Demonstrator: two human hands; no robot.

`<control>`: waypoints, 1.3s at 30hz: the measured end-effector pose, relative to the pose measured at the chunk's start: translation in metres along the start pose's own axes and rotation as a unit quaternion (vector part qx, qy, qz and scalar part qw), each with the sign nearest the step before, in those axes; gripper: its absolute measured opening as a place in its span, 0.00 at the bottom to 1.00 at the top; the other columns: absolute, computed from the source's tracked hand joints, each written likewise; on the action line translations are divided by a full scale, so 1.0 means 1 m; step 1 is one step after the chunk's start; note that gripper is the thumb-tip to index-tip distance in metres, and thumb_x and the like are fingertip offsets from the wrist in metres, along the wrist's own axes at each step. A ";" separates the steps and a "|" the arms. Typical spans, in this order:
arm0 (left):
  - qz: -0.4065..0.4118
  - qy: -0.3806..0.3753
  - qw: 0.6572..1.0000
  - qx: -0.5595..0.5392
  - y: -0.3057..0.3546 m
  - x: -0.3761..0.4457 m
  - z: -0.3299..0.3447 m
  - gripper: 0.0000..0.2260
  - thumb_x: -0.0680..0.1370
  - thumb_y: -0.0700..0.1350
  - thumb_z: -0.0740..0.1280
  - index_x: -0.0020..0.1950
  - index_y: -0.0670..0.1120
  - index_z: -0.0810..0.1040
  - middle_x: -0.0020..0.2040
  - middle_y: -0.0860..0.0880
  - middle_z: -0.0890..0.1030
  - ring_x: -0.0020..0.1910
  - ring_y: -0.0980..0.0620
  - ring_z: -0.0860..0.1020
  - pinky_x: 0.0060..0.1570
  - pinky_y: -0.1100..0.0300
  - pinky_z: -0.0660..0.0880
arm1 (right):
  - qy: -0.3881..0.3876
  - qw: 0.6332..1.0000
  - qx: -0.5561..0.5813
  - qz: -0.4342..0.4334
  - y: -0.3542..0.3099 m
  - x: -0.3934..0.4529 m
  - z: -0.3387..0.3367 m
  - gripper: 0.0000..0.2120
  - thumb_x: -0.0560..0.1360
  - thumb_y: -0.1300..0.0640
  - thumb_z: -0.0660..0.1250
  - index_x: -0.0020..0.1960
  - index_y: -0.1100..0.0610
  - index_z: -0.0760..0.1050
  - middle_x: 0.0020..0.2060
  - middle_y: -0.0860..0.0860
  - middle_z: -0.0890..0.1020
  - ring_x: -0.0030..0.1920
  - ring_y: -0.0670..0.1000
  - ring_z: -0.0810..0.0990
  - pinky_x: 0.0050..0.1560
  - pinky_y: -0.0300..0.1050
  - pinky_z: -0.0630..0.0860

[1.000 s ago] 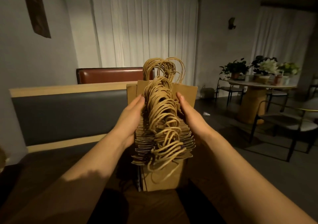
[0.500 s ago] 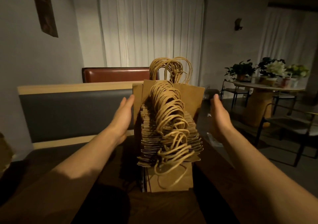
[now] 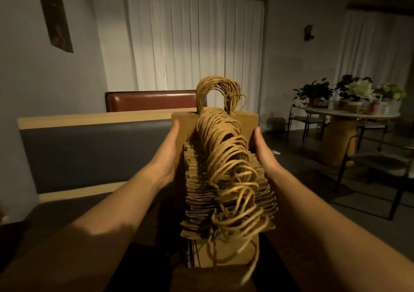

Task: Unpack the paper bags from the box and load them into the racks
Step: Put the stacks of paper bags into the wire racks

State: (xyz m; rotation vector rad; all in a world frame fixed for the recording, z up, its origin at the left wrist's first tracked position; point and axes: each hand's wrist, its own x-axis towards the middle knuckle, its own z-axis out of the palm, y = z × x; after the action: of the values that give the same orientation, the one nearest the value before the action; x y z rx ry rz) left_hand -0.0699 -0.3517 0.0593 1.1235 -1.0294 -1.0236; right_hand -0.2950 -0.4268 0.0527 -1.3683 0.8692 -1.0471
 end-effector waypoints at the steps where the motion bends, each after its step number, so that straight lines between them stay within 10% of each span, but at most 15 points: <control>1: -0.024 0.011 0.999 -0.027 -0.013 0.007 -0.003 0.40 0.68 0.77 0.63 0.75 0.59 0.67 0.70 0.48 0.76 0.67 0.44 0.76 0.67 0.41 0.68 | 0.017 1.000 0.010 0.004 0.005 0.000 0.004 0.30 0.82 0.35 0.48 0.74 0.53 0.67 0.51 0.48 0.78 0.44 0.45 0.75 0.58 0.46 0.66; 7: 0.063 0.202 0.972 0.098 -0.040 -0.011 0.017 0.28 0.84 0.57 0.53 0.82 0.54 0.48 0.82 0.49 0.49 0.80 0.46 0.51 0.75 0.47 0.52 | 0.107 0.994 -0.002 -0.024 0.024 -0.002 0.016 0.19 0.84 0.40 0.49 0.43 0.46 0.73 0.40 0.44 0.78 0.42 0.44 0.75 0.54 0.44 0.65; 11: 0.234 0.298 0.921 0.089 -0.038 -0.032 0.011 0.18 0.85 0.49 0.57 0.75 0.50 0.68 0.72 0.53 0.69 0.70 0.56 0.71 0.64 0.67 0.67 | 0.052 0.998 -0.018 -0.018 0.052 -0.012 0.005 0.13 0.83 0.40 0.52 0.54 0.41 0.74 0.52 0.47 0.82 0.52 0.43 0.81 0.59 0.39 0.72; 14: 0.182 0.133 0.974 -0.023 -0.045 -0.051 0.014 0.19 0.84 0.55 0.54 0.72 0.53 0.71 0.66 0.55 0.78 0.65 0.59 0.75 0.64 0.61 0.70 | 0.080 0.996 -0.028 0.007 0.059 -0.029 0.010 0.22 0.84 0.47 0.51 0.76 0.52 0.61 0.74 0.52 0.68 0.74 0.48 0.67 0.73 0.39 0.62; 17: 0.089 0.038 0.992 -0.087 -0.048 -0.053 0.017 0.24 0.76 0.65 0.57 0.71 0.60 0.71 0.65 0.59 0.77 0.69 0.54 0.72 0.64 0.53 0.69 | 0.015 0.999 -0.038 -0.005 0.066 -0.041 0.009 0.23 0.86 0.56 0.51 0.78 0.65 0.57 0.75 0.62 0.64 0.76 0.61 0.62 0.76 0.53 0.57; 21: 0.061 0.000 0.990 -0.123 -0.042 -0.062 0.015 0.31 0.72 0.66 0.57 0.75 0.60 0.66 0.68 0.57 0.75 0.71 0.51 0.71 0.71 0.46 0.65 | 0.070 0.992 -0.076 -0.077 0.041 -0.049 0.026 0.42 0.75 0.30 0.59 0.81 0.50 0.53 0.79 0.49 0.60 0.78 0.49 0.59 0.78 0.52 0.56; 25: 0.048 -0.012 0.992 -0.112 -0.032 -0.068 0.016 0.34 0.74 0.67 0.52 0.79 0.56 0.60 0.71 0.55 0.72 0.69 0.51 0.72 0.59 0.55 0.71 | 0.033 0.990 -0.072 -0.118 0.027 -0.059 0.011 0.20 0.83 0.43 0.45 0.72 0.39 0.65 0.59 0.33 0.76 0.58 0.31 0.74 0.52 0.22 0.66; 27: 0.029 0.000 0.988 -0.153 -0.029 -0.062 0.024 0.29 0.79 0.65 0.51 0.76 0.53 0.64 0.67 0.54 0.75 0.61 0.51 0.75 0.55 0.54 0.73 | -0.020 0.997 -0.045 -0.067 0.012 -0.070 0.022 0.16 0.82 0.40 0.43 0.58 0.34 0.68 0.42 0.27 0.78 0.40 0.26 0.76 0.41 0.22 0.67; 34: -0.010 -0.019 0.983 -0.184 -0.019 -0.064 0.031 0.29 0.80 0.65 0.52 0.78 0.54 0.60 0.68 0.50 0.74 0.60 0.48 0.75 0.58 0.49 0.73 | -0.054 0.997 -0.002 -0.054 0.008 -0.074 0.026 0.17 0.82 0.39 0.44 0.54 0.38 0.70 0.36 0.30 0.82 0.38 0.29 0.80 0.38 0.27 0.72; 39: -0.002 0.001 0.979 -0.202 -0.022 -0.068 0.029 0.31 0.78 0.66 0.53 0.78 0.53 0.62 0.71 0.48 0.73 0.67 0.46 0.73 0.61 0.48 0.72 | -0.052 0.997 0.006 -0.058 0.013 -0.072 0.029 0.18 0.80 0.34 0.46 0.54 0.35 0.73 0.45 0.35 0.83 0.53 0.40 0.78 0.65 0.47 0.69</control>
State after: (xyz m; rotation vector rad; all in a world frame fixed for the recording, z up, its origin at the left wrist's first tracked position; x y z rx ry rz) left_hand -0.1147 -0.2944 0.0339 0.7916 -0.7705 -1.1711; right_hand -0.2903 -0.3504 0.0338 -1.4650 0.7126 -1.0580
